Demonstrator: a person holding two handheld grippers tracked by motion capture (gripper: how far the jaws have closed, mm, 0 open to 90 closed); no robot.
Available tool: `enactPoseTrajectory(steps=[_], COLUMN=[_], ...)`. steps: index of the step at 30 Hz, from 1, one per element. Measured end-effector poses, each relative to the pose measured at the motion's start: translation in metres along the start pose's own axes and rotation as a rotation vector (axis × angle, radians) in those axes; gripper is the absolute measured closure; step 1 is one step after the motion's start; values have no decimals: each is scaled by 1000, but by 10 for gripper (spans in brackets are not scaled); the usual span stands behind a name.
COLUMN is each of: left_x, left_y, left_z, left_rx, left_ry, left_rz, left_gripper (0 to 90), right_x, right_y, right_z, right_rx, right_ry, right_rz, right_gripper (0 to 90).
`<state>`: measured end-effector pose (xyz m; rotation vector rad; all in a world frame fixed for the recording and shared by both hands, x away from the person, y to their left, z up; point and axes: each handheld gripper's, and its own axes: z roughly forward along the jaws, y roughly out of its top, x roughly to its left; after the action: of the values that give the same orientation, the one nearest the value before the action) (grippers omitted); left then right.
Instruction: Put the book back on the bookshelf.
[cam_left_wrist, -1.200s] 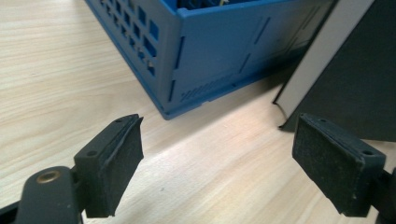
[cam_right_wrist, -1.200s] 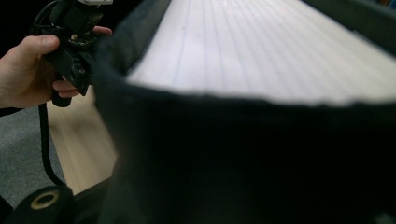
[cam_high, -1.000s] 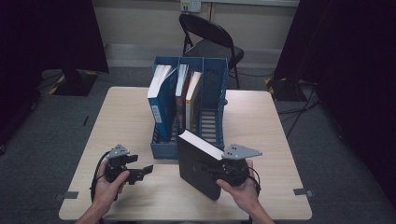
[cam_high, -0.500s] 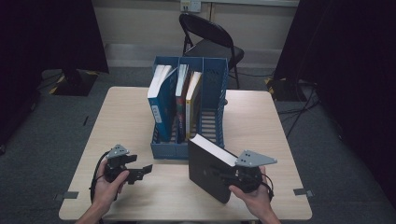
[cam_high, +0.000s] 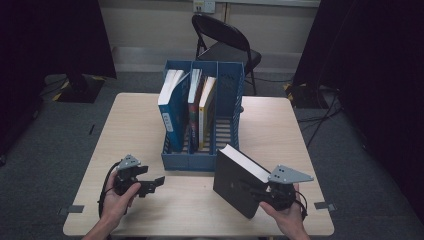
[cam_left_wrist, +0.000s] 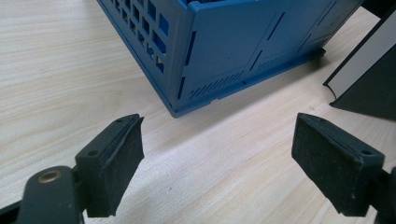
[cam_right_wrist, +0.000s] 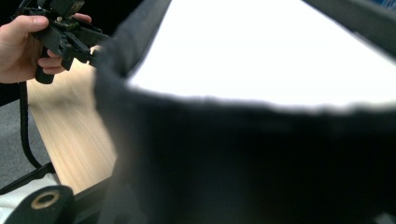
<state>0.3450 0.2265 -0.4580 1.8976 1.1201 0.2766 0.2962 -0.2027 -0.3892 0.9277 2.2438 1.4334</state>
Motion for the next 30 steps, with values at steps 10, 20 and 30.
enactPoseTrajectory(steps=[10,20,30], left_x=[0,0,0], left_y=[0,0,0], left_z=[0,0,0], left_rx=[-8,-9,-6], left_ry=[1,3,3], left_rz=[-4,-5,-4], left_gripper=[165,166,169], right_x=[-5,-14,-26], right_y=[-7,-14,-19], right_z=[-9,-22,-31], right_rx=[-2,-4,-18], right_ry=[-21,-54,-94], right_rz=[4,14,28], right_gripper=[536,535,535])
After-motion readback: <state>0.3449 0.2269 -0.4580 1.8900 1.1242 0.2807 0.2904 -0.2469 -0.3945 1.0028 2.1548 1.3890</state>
